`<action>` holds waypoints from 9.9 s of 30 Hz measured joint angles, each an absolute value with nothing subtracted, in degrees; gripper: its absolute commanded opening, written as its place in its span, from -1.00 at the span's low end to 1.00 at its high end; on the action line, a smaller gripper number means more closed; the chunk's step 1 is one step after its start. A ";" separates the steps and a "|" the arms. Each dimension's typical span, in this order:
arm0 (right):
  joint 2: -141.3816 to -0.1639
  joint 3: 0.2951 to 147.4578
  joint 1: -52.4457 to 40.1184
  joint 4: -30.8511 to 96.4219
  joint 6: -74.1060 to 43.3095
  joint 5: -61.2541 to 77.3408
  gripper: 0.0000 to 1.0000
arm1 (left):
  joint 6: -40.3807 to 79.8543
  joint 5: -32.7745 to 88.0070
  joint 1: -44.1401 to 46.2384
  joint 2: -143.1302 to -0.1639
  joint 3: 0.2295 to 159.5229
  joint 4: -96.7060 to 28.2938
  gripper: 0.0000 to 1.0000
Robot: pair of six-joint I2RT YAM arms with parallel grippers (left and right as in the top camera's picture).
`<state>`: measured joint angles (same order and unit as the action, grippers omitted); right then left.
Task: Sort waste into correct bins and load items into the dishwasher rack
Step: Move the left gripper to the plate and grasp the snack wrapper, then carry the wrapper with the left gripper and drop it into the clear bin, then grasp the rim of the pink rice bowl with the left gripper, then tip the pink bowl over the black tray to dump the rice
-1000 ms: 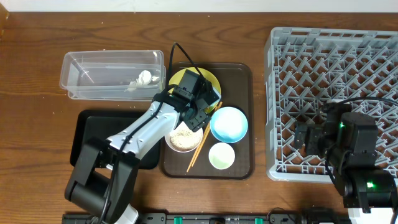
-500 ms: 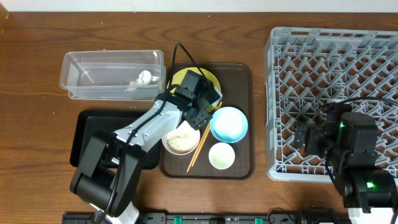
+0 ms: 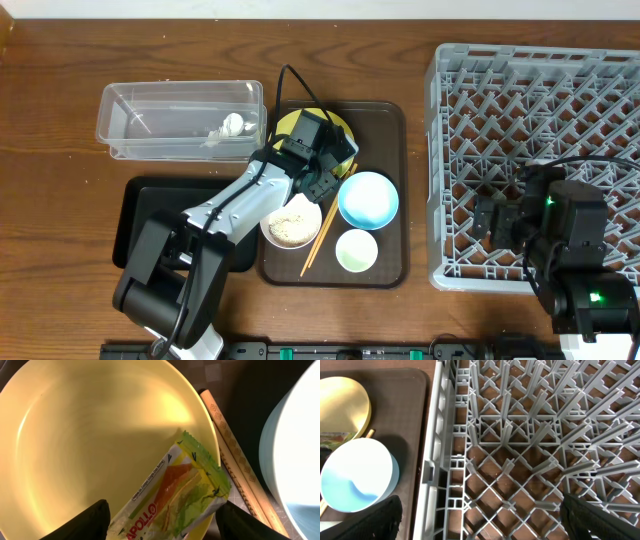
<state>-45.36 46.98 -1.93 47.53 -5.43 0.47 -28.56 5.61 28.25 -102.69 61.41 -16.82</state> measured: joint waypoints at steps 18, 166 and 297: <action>-45.36 46.98 -1.93 47.53 -5.45 0.47 0.99 | -28.34 5.61 28.25 -106.76 61.41 -14.94 -0.47; -45.36 47.20 -1.93 47.55 -5.45 0.47 0.99 | 21.50 5.26 34.96 -99.26 61.14 -38.50 -0.34; -45.36 47.20 -1.93 48.40 -5.45 0.47 0.97 | -1.89 88.60 -32.86 -97.76 51.64 -47.13 -0.88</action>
